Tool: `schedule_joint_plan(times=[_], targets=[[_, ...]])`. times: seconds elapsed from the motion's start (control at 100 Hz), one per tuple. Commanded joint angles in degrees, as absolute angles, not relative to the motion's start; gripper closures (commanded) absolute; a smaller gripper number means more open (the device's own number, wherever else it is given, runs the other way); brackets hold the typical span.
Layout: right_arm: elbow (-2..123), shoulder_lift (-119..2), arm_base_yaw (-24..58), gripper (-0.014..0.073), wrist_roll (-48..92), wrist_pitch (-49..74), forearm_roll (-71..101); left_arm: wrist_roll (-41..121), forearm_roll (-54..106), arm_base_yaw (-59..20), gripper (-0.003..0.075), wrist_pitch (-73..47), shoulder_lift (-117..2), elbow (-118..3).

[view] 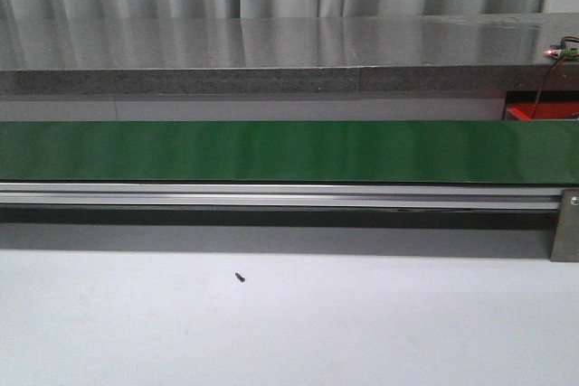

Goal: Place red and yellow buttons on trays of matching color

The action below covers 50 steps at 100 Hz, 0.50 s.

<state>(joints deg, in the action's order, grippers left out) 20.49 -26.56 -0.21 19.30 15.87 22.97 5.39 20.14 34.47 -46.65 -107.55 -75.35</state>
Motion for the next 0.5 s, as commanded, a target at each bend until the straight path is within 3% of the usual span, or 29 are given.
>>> schedule_joint_plan(times=[0.0, 0.49], targets=[[22.0, -26.7, -0.3, 0.0715, 19.4, 11.2, 23.7, 4.9, 21.4, 34.4, 0.0463, -45.5, -105.1, -76.9], [22.0, -26.7, -0.3, 0.0715, 19.4, 11.2, 23.7, 5.3, 21.1, 34.4, 0.0479, -45.5, -100.8, -76.9]])
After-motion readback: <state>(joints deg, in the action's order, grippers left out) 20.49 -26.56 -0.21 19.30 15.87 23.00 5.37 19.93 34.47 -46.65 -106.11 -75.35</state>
